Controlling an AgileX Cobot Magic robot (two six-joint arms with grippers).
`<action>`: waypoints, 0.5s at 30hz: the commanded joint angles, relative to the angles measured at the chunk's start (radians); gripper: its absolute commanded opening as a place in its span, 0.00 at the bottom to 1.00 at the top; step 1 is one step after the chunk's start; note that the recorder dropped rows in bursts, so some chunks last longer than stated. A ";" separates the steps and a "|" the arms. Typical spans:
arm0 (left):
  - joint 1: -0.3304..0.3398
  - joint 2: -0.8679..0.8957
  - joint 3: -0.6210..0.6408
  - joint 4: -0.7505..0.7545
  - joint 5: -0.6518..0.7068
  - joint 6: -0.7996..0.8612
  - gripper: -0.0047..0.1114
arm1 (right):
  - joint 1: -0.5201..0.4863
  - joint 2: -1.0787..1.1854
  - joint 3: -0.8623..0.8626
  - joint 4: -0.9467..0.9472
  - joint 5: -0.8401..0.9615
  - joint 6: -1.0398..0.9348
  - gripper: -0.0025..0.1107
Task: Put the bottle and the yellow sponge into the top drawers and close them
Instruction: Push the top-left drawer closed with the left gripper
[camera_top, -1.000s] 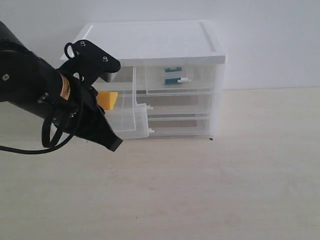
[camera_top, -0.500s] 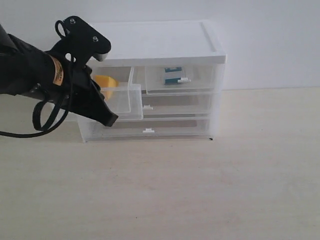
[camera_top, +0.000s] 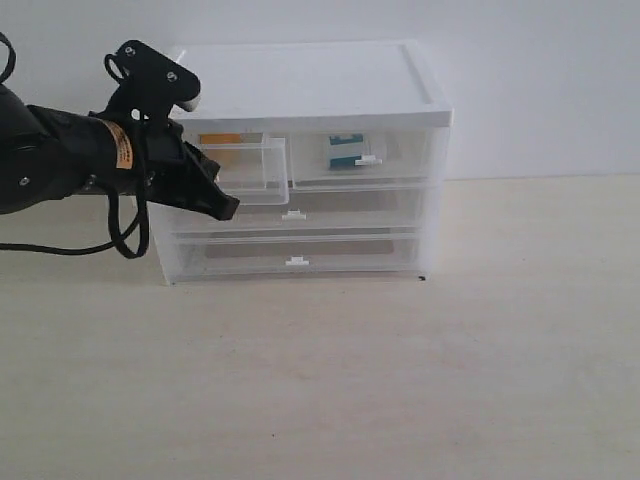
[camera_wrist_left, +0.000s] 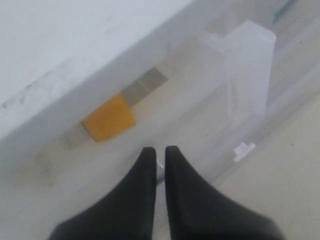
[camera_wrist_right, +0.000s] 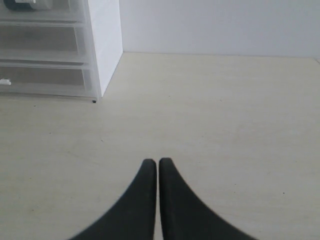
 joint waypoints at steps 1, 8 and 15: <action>0.049 0.017 -0.001 0.002 -0.104 -0.010 0.08 | 0.002 -0.006 -0.001 0.001 -0.009 -0.001 0.02; 0.061 0.082 -0.090 0.002 -0.114 -0.010 0.08 | 0.002 -0.006 -0.001 0.001 -0.009 -0.001 0.02; 0.061 0.085 -0.101 0.002 -0.047 -0.010 0.08 | 0.002 -0.006 -0.001 0.001 -0.010 -0.001 0.02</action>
